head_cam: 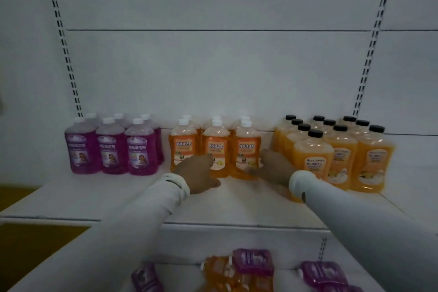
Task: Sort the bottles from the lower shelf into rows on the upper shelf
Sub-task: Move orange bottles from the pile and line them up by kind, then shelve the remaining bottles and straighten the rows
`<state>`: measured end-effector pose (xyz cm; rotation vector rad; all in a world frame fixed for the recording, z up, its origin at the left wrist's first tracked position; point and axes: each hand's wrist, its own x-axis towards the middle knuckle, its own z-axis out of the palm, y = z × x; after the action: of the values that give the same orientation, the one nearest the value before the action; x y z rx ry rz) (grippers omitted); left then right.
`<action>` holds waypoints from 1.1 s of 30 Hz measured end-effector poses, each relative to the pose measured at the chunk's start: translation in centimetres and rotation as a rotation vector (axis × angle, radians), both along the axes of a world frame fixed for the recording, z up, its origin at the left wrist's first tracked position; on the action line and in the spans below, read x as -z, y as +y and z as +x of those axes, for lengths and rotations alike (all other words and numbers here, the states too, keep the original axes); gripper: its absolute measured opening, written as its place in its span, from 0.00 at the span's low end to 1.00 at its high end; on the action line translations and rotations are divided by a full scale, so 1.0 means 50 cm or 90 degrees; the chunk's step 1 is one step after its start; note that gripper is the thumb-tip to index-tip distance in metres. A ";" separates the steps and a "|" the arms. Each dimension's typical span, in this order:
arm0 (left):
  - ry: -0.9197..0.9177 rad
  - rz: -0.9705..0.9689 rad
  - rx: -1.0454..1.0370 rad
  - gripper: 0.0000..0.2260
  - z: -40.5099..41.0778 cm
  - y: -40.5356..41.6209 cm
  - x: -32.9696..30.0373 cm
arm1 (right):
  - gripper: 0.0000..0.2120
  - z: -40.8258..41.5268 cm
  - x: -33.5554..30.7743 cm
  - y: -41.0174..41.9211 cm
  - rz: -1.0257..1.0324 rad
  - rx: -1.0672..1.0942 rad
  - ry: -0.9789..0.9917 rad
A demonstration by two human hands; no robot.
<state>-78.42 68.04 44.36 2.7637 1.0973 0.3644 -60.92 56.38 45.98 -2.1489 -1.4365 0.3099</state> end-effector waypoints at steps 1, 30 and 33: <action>0.018 0.014 0.017 0.21 -0.012 -0.014 -0.012 | 0.23 -0.014 -0.013 -0.019 -0.024 -0.003 -0.048; 0.211 -0.127 0.335 0.25 0.152 -0.493 0.331 | 0.20 0.016 0.322 -0.543 -0.244 0.208 0.005; 0.227 -0.142 0.324 0.25 0.219 -0.550 0.367 | 0.22 0.089 0.357 -0.601 -0.246 0.221 0.020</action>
<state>-67.47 40.56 26.00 2.8236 0.4093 -0.3031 -56.49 26.32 28.13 -2.6377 -1.0186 0.5194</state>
